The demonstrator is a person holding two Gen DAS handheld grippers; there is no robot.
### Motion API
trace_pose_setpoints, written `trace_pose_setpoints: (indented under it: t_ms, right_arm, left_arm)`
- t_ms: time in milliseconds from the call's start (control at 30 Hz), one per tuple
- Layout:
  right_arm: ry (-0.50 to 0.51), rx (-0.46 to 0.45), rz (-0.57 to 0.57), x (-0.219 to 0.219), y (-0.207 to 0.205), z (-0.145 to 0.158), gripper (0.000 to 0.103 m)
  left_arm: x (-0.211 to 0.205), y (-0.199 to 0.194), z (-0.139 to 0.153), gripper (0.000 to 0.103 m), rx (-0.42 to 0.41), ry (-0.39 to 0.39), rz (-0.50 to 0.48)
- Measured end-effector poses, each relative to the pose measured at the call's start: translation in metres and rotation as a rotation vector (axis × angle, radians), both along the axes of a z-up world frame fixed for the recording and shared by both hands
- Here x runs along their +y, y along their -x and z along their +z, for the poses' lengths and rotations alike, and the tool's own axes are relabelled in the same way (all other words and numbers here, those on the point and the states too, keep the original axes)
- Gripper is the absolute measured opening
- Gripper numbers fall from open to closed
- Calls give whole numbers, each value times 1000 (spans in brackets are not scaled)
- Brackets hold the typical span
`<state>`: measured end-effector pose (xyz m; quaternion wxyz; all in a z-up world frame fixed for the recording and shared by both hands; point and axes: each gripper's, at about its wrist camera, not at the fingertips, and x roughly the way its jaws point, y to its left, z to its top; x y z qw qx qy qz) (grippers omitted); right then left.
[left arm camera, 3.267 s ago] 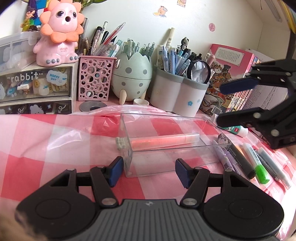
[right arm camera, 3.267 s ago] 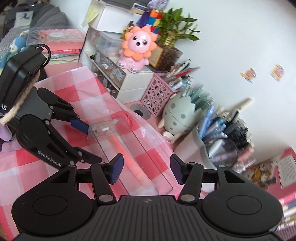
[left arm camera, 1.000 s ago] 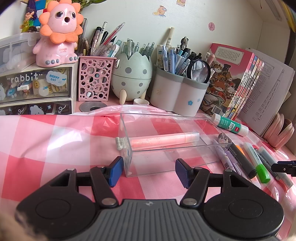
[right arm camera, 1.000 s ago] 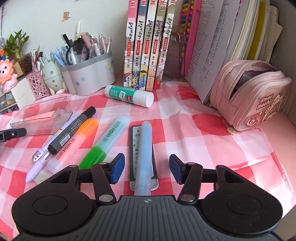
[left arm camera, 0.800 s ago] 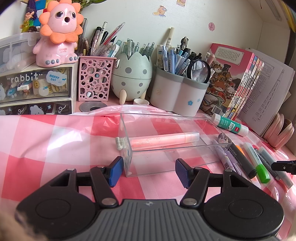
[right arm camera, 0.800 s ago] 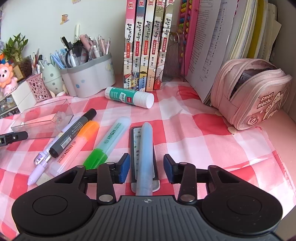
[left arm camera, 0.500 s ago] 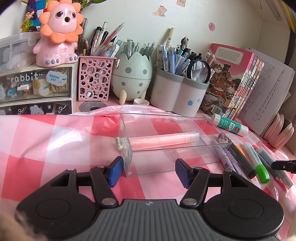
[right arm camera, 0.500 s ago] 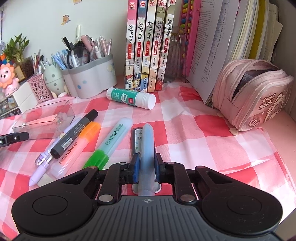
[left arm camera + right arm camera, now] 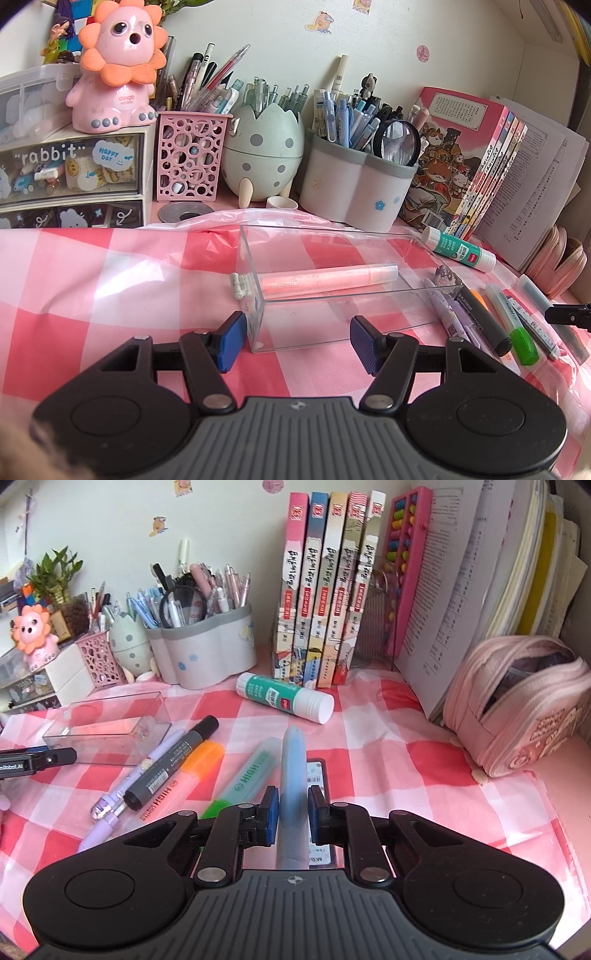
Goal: Organize stationery
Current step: 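Carry the light blue pen into the box beside the pink highlighter, release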
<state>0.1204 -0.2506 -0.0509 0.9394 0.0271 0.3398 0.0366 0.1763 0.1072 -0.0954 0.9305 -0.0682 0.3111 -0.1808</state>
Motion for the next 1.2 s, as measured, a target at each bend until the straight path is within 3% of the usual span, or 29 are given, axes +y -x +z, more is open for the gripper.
trace_pose_setpoints:
  t_ms: [500, 1200]
  right_arm:
    - [85, -52, 271, 59, -35, 31, 15]
    - [253, -84, 723, 150, -79, 44, 15]
  left_arm:
    - [0, 0, 0, 35, 0, 1, 0]
    - [0, 1, 1, 35, 1, 10, 3]
